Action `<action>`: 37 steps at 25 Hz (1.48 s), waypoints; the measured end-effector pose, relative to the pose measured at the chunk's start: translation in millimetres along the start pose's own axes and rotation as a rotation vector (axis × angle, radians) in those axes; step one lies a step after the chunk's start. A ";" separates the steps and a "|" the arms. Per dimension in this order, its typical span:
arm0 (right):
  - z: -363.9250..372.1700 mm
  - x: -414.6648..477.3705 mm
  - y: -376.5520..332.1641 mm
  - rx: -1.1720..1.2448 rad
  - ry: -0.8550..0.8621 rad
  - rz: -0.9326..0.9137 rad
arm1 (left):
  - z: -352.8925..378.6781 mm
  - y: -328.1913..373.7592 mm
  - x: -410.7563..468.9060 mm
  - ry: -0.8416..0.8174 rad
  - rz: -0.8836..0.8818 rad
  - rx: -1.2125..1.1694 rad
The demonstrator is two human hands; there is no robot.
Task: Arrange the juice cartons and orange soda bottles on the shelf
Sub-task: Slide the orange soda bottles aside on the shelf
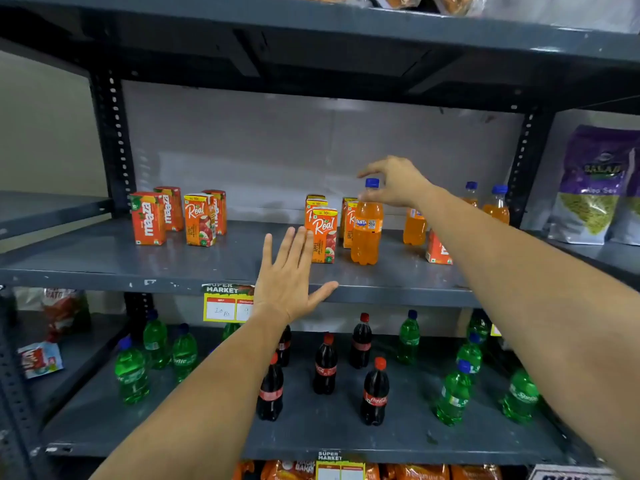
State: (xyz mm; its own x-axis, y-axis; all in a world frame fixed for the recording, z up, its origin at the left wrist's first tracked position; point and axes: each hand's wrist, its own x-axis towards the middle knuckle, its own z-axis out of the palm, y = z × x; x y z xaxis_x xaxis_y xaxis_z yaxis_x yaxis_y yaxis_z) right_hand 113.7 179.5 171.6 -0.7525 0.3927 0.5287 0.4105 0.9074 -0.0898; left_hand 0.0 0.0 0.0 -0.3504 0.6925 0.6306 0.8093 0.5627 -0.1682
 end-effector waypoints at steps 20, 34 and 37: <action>-0.5 -38.0 23.1 0.132 -0.091 0.052 | 4.8 -3.1 0.6 0.076 0.027 -0.028; -77.7 -97.5 143.5 0.104 -0.056 0.094 | -4.6 122.4 34.7 0.098 0.063 -0.131; -73.5 -102.1 176.5 0.059 -0.063 0.126 | 1.8 131.2 36.3 0.097 0.053 -0.115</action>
State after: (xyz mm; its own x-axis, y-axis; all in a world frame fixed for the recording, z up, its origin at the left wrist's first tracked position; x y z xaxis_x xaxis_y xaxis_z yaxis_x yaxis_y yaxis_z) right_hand 300.8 288.6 163.8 -0.7285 0.5108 0.4564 0.4738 0.8569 -0.2028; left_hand 92.6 99.8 -0.5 -0.2629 0.6698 0.6944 0.8760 0.4674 -0.1192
